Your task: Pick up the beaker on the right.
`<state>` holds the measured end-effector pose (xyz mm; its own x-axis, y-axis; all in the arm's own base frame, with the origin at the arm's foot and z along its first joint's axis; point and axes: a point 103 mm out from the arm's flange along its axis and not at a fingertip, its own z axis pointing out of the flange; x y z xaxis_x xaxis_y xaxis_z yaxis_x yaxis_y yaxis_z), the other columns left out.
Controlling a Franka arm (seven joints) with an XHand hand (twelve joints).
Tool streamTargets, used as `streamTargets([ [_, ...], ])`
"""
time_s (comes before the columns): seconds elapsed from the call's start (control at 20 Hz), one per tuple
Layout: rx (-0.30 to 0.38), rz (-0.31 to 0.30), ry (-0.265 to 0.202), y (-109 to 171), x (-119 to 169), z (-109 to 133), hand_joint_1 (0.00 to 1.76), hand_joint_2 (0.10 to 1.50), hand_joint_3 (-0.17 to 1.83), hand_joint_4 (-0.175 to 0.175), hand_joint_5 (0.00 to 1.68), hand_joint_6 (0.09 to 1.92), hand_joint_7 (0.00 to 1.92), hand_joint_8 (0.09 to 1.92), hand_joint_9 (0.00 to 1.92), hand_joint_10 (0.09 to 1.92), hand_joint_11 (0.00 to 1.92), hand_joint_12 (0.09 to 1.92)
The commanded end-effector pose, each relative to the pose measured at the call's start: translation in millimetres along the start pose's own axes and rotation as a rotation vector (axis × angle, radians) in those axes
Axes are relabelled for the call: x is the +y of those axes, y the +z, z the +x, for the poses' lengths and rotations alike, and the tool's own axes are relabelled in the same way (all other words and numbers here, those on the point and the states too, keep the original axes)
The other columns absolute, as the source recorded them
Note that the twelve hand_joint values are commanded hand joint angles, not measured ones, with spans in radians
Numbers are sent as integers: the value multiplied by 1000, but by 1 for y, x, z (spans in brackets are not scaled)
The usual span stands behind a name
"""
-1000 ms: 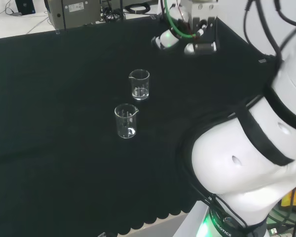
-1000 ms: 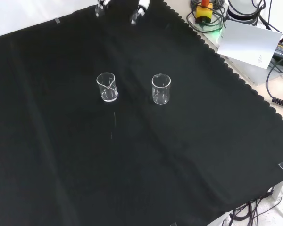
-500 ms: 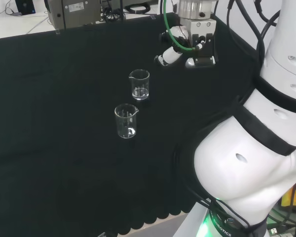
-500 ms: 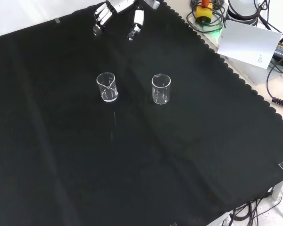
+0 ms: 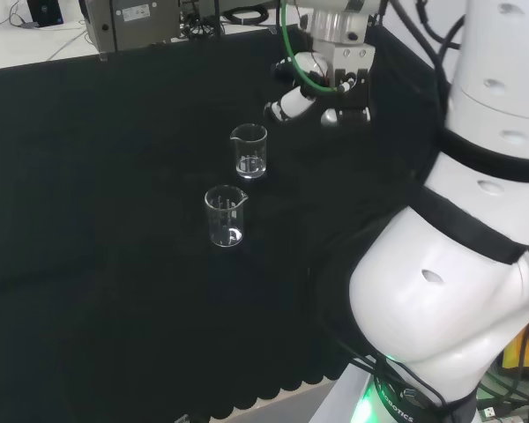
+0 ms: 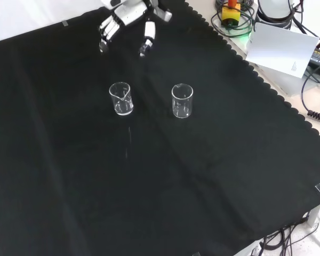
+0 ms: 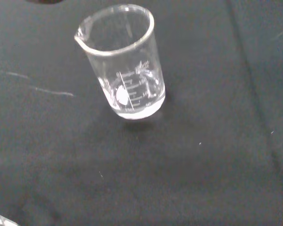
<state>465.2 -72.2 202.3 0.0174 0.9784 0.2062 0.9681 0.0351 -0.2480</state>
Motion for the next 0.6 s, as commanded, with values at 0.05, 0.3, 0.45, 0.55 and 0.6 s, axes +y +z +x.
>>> streamTargets([
  [0.05,115,-5,-69,57,45,-18,709,673,538,-15,313,87,195,668,360,684,111,1403],
  [0.3,164,-2,-98,75,51,-17,728,642,539,-16,314,87,195,666,357,682,108,1405],
  [0.45,195,-15,-108,83,52,-17,740,624,540,-16,314,87,198,667,359,682,108,1405],
  [0.55,224,-30,-111,86,53,-19,752,611,540,-16,315,87,202,668,361,681,108,1405],
  [0.6,237,-32,-114,88,53,-20,757,605,542,-17,316,87,205,668,362,681,108,1405],
])
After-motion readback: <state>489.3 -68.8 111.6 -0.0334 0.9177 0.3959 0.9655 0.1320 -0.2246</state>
